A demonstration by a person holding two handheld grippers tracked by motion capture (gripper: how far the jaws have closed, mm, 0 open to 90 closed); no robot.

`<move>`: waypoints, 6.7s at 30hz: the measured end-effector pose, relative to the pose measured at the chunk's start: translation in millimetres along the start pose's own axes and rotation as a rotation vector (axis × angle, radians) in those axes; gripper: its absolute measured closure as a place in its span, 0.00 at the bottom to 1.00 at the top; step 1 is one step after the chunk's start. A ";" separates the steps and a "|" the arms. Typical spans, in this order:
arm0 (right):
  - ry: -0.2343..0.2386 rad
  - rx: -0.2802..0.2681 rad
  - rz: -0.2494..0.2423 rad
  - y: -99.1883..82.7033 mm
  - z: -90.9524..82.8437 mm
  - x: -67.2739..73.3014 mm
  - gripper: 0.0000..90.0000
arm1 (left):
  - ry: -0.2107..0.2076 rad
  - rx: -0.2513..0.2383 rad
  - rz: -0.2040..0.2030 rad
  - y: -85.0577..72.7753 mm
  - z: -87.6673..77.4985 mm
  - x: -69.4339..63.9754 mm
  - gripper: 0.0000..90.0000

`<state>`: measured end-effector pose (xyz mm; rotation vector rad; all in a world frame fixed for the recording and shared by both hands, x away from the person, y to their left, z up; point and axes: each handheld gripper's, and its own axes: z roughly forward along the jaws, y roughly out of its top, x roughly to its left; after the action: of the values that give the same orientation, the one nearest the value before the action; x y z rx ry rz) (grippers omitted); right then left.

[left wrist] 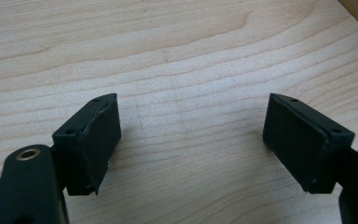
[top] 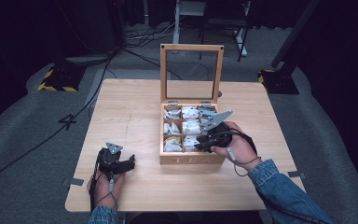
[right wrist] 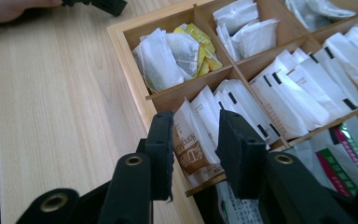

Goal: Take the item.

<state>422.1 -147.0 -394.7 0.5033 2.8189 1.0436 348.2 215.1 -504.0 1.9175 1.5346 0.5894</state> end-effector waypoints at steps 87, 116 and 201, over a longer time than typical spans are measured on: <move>-0.142 -0.188 0.232 -7.5 -117.0 -58.7 1.00 | 0.004 0.000 0.002 0.2 0.1 0.5 0.22; -0.310 -0.167 0.419 -80.1 -142.1 -119.5 1.00 | 0.005 0.000 0.002 0.2 0.1 0.5 0.22; -0.402 -0.267 0.572 -172.4 -120.5 -125.2 0.49 | 0.003 0.001 0.001 0.2 0.1 0.4 0.22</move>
<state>468.9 -386.1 -417.8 1.3567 2.1823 1.2044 348.5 215.4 -504.0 1.9189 1.5362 0.5926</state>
